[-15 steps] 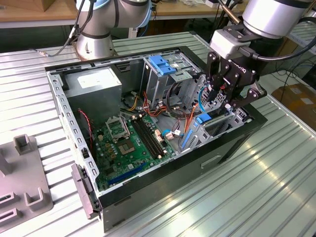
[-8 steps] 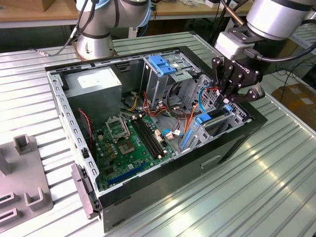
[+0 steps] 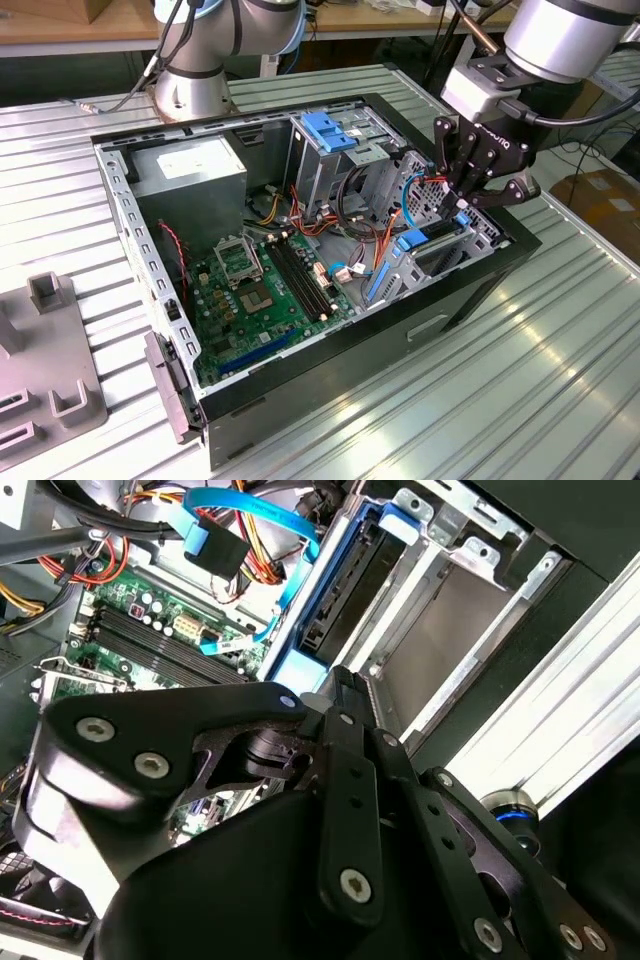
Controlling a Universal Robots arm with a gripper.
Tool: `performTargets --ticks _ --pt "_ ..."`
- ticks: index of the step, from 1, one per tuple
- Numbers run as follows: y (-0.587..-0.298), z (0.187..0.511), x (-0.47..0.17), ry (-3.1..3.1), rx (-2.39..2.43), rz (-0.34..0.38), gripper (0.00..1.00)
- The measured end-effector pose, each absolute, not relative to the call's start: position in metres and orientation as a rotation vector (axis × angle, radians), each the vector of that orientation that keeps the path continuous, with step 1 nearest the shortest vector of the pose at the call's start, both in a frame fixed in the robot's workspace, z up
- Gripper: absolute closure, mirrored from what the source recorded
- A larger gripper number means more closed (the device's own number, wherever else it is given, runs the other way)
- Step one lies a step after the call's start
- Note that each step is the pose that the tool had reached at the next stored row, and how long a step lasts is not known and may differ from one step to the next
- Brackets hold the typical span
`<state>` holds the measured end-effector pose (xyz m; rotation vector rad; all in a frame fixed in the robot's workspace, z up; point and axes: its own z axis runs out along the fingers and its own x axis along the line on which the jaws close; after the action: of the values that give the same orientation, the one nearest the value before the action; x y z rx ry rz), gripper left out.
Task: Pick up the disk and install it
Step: 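Insert the disk into the insertion slot, then insert the first disk wire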
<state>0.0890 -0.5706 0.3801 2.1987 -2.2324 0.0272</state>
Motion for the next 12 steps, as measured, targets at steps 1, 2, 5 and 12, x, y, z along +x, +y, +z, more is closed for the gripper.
performTargets --ticks 1,2,5,12 --pt "-0.571 0.38 0.089 -2.232 2.199 0.027 0.9" --pt "-0.571 0.38 0.089 -2.232 2.199 0.027 0.9" --pt "-0.571 0.38 0.089 -2.232 2.199 0.027 0.9" --pt "-0.571 0.38 0.104 -2.232 2.199 0.027 0.9"
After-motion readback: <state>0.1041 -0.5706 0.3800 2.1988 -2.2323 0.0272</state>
